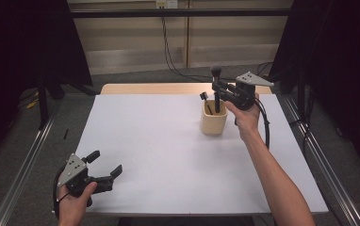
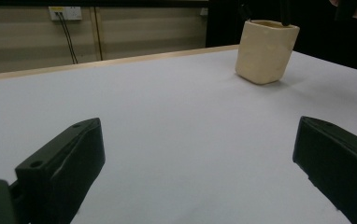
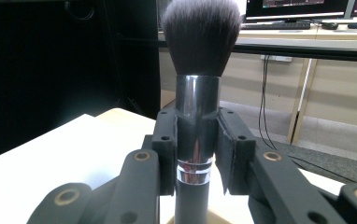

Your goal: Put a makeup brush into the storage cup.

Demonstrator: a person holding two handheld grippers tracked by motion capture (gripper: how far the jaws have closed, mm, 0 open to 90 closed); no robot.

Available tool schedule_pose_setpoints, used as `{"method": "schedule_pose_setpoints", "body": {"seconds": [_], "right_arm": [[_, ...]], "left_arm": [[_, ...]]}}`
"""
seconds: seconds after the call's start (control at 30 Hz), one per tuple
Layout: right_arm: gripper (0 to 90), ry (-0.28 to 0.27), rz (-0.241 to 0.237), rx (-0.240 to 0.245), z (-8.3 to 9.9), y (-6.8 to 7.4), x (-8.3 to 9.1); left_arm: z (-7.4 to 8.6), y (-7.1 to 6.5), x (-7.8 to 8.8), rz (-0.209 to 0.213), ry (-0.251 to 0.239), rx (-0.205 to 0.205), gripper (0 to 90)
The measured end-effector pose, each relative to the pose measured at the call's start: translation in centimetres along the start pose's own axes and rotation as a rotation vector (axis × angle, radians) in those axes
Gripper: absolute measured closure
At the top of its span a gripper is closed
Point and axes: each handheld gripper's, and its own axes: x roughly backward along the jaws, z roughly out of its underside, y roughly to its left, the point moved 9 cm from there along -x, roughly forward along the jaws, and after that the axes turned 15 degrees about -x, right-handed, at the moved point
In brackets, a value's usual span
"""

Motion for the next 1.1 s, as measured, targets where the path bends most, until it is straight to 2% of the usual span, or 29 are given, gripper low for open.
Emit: {"method": "schedule_pose_setpoints", "body": {"seconds": [0.7,1.1], "right_arm": [[71.6,0.026,0.02,-0.013,2.3,-1.6,-0.2],[71.6,0.03,0.009,-0.02,3.2,-1.8,-0.2]], "left_arm": [[0.0,-0.1,0.1,-0.003,-0.001,0.007,2.3],[-0.1,-0.1,0.1,-0.004,-0.003,0.002,2.3]]}}
